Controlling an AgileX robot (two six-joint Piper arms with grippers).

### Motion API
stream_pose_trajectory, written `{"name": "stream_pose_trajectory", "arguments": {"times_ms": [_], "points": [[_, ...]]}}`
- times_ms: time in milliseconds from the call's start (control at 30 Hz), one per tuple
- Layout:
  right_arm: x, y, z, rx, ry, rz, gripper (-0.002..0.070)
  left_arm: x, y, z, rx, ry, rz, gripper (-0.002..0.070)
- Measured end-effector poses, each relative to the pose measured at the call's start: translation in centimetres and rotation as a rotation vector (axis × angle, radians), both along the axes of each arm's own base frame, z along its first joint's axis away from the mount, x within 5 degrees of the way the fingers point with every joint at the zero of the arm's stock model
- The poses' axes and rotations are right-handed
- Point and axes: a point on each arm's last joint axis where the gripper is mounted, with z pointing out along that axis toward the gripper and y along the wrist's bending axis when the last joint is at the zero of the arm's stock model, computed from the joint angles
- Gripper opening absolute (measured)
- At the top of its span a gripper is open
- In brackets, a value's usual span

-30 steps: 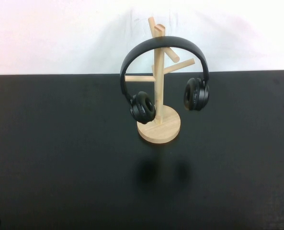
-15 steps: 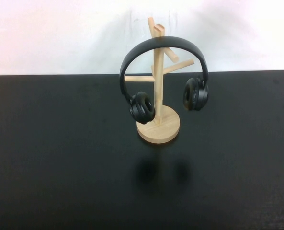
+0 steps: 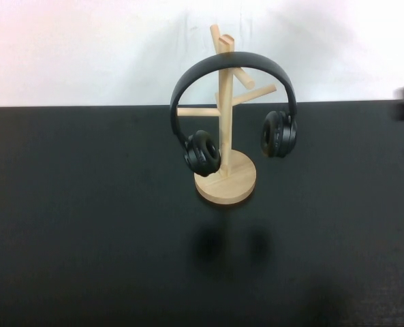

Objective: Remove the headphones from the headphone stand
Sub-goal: Pick up the headphones from the headphone stand, then place the headphones on the table

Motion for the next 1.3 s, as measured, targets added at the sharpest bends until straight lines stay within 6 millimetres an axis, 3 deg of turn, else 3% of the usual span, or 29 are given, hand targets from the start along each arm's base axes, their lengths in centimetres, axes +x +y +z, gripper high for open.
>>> {"name": "stream_pose_trajectory", "arguments": {"times_ms": [133,233,300,333,367,433,467,500,833,867,900,933,967,1000,1033,1067,1100,1133,1167,1200,1233,1267,1300], "points": [[2.0,5.0,-0.2,-0.082,-0.032,0.221,0.002,0.0,0.0,0.0,0.0,0.0,0.0,0.0002],[2.5,8.2,0.0,-0.158,-0.083,0.347,0.014,0.0,0.0,0.0,0.0,0.0,0.0,0.0002],[2.2,9.9,0.1,-0.202,-0.117,0.408,0.0268,0.0,0.0,0.0,0.0,0.0,0.0,0.0002],[1.9,10.4,0.2,-0.219,-0.134,0.43,0.0174,0.0,0.0,0.0,0.0,0.0,0.0,0.0002],[1.8,10.8,0.3,-0.228,-0.149,0.441,0.038,0.0,0.0,0.0,0.0,0.0,0.0,0.0002],[1.7,11.4,0.6,-0.248,-0.188,0.455,0.0426,0.0,0.0,0.0,0.0,0.0,0.0,0.0002],[2.4,11.4,1.5,-0.272,-0.316,0.41,0.0425,0.0,0.0,0.0,0.0,0.0,0.0,0.0002],[1.8,11.8,0.8,-0.261,-0.226,0.459,0.0425,0.0,0.0,0.0,0.0,0.0,0.0,0.0002],[4.3,12.6,-0.6,-0.281,-0.359,0.363,0.0412,0.0,0.0,0.0,0.0,0.0,0.0,0.0002],[4.5,12.7,-0.8,-0.284,-0.364,0.358,0.0303,0.0,0.0,0.0,0.0,0.0,0.0,0.0002],[4.7,12.7,-1.1,-0.286,-0.363,0.354,0.0358,0.0,0.0,0.0,0.0,0.0,0.0,0.0002],[4.8,12.8,-1.3,-0.289,-0.359,0.355,0.029,0.0,0.0,0.0,0.0,0.0,0.0,0.0002],[4.9,12.8,-1.5,-0.29,-0.355,0.356,0.0002,0.0,0.0,0.0,0.0,0.0,0.0,0.0002],[4.9,12.8,-1.5,-0.283,-0.353,0.353,0.0141,0.0,0.0,0.0,0.0,0.0,0.0,0.0002],[4.9,12.8,-1.4,-0.27,-0.348,0.346,0.0101,0.0,0.0,0.0,0.0,0.0,0.0,0.0002],[4.8,12.8,-1.2,-0.257,-0.349,0.339,-0.0006,0.0,0.0,0.0,0.0,0.0,0.0,0.0002],[4.6,12.7,-0.8,-0.242,-0.351,0.333,-0.0006,0.0,0.0,0.0,0.0,0.0,0.0,0.0002],[4.2,12.7,-0.2,-0.228,-0.36,0.33,0.006,0.0,0.0,0.0,0.0,0.0,0.0,0.0002],[3.8,12.7,0.5,-0.217,-0.373,0.331,-0.0006,0.0,0.0,0.0,0.0,0.0,0.0,0.0002],[3.3,12.6,1.5,-0.199,-0.395,0.329,0.0058,0.0,0.0,0.0,0.0,0.0,0.0,0.0002],[2.5,12.6,2.6,-0.185,-0.424,0.329,0.0057,0.0,0.0,0.0,0.0,0.0,0.0,0.0002],[1.7,12.4,3.9,-0.171,-0.456,0.329,-0.0006,0.0,0.0,0.0,0.0,0.0,0.0,0.0002],[0.8,12.2,5.2,-0.156,-0.491,0.329,0.0057,0.0,0.0,0.0,0.0,0.0,0.0,0.0002]]}}
